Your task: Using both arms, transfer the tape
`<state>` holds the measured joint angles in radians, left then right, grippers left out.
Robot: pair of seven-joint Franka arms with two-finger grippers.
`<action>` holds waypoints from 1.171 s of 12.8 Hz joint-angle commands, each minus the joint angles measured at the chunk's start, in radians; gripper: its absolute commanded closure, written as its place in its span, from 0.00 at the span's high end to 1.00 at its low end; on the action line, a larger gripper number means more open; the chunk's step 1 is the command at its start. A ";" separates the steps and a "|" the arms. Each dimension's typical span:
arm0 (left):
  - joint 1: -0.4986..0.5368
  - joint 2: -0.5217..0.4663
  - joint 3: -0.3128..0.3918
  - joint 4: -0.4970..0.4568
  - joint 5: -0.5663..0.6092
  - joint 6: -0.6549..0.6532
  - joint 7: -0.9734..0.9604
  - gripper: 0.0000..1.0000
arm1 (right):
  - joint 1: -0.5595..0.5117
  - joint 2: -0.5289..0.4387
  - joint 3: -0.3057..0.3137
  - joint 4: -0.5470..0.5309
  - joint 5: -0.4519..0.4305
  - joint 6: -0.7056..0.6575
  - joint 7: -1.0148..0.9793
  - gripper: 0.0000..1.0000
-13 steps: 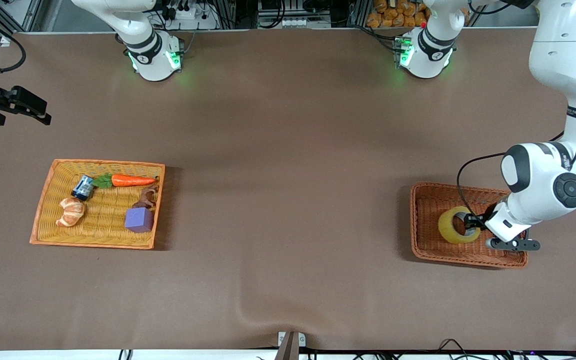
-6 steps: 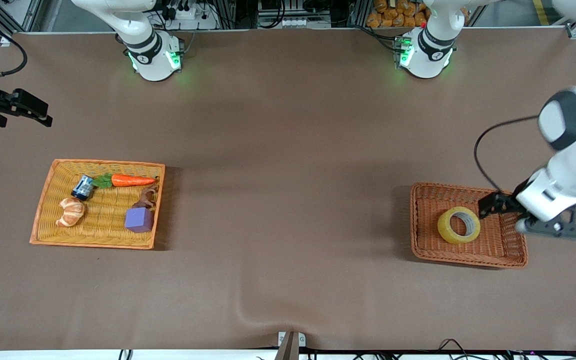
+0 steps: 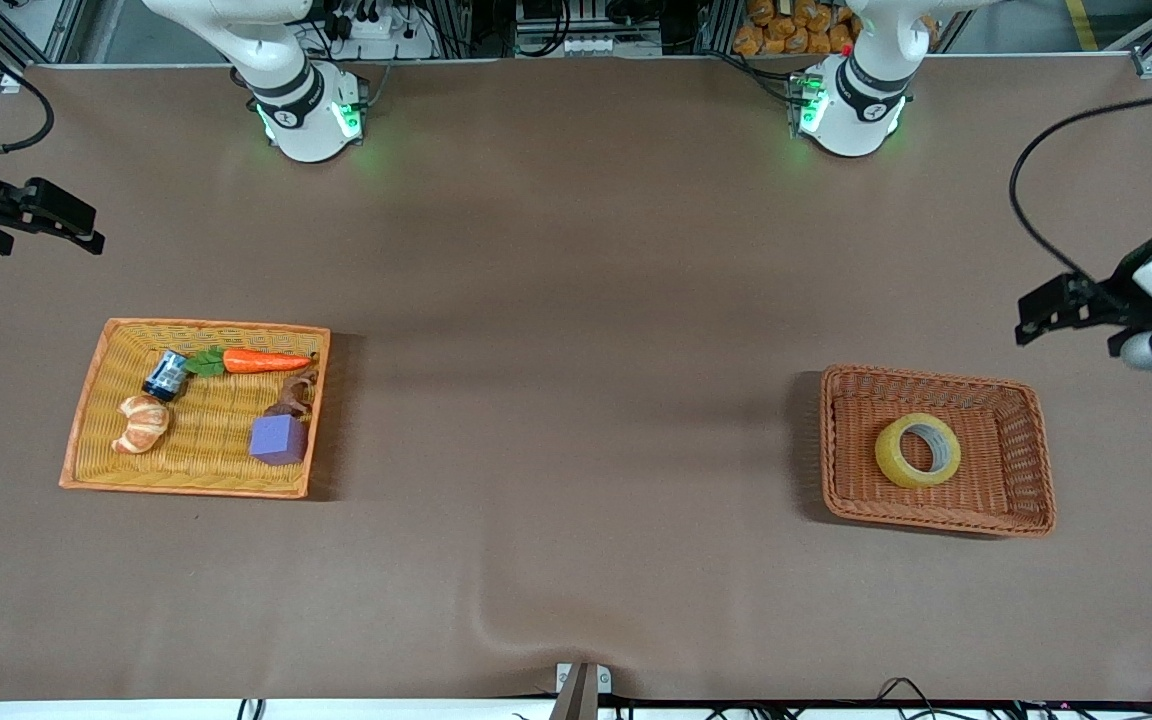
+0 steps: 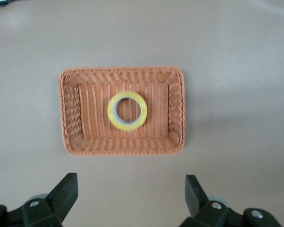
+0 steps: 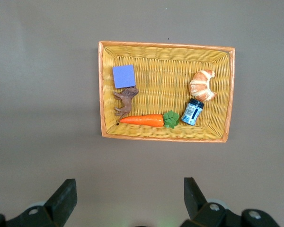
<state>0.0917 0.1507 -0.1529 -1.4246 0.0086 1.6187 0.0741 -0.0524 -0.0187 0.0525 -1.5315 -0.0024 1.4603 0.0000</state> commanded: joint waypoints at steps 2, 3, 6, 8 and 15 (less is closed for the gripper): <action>0.010 -0.066 -0.028 0.009 0.005 -0.069 -0.019 1.00 | -0.004 0.013 0.004 0.025 -0.005 -0.011 0.018 1.00; 0.010 -0.071 -0.031 0.007 0.005 -0.083 -0.016 1.00 | -0.003 0.014 0.004 0.025 -0.005 -0.011 0.018 1.00; -0.004 -0.094 -0.046 0.001 0.005 -0.114 -0.023 1.00 | -0.004 0.014 0.004 0.025 -0.005 -0.011 0.017 1.00; -0.019 -0.106 -0.051 -0.019 0.004 -0.114 -0.027 1.00 | -0.003 0.014 0.004 0.025 -0.005 -0.011 0.018 1.00; -0.095 -0.158 0.003 -0.109 0.039 -0.075 -0.040 1.00 | -0.003 0.014 0.004 0.025 -0.005 -0.011 0.018 1.00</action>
<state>0.0164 0.0216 -0.1655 -1.5022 0.0116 1.5245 0.0439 -0.0524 -0.0166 0.0525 -1.5306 -0.0024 1.4604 0.0007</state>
